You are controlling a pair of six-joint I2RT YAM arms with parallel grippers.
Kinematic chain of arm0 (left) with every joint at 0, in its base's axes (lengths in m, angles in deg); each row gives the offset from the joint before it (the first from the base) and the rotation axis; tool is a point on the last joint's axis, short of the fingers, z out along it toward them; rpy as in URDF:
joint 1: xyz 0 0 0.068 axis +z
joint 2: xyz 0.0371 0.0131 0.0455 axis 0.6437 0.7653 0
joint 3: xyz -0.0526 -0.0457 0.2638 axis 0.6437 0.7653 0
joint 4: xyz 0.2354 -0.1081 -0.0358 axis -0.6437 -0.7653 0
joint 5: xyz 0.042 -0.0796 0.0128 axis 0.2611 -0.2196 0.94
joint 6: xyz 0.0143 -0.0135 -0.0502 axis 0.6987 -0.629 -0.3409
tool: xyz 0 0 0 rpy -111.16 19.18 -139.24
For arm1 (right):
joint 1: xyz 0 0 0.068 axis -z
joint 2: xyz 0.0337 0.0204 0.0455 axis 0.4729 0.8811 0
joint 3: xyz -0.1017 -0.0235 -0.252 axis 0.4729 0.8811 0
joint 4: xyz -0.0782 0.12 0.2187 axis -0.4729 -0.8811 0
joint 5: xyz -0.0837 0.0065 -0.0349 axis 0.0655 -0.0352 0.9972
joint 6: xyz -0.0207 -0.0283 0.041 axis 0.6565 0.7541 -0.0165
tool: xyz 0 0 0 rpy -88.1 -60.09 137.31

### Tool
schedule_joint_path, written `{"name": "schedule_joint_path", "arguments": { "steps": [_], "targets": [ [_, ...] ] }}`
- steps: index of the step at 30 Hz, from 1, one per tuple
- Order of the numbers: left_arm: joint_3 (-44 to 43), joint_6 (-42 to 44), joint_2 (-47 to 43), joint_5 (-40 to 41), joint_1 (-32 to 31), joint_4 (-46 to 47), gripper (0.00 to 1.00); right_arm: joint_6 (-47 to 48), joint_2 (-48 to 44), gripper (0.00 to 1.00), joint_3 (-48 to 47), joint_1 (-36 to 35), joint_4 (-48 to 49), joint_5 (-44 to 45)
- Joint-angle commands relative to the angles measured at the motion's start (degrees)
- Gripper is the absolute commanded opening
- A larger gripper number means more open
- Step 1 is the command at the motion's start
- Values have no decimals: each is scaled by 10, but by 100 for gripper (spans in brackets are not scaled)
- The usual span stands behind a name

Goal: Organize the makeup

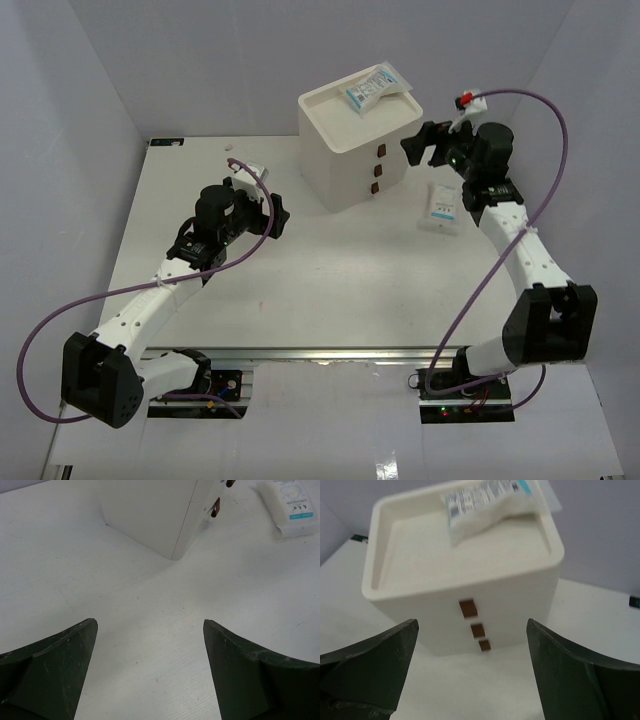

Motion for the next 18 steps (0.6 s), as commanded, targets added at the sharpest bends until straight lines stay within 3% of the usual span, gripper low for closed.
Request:
{"name": "schedule_joint_path", "arguments": {
  "steps": [1,8,12,18],
  "targets": [
    [-11,-6,-20,-22,3,5,98,38,-76,95,161,28,14,58],
    [-11,-7,-21,-27,3,5,98,68,-55,95,223,97,1,109],
    [-11,-8,-18,-29,3,6,98,36,40,93,177,120,-60,154],
    [-11,-8,-16,-29,3,6,98,-16,120,91,124,151,-83,109]
  ]
}}
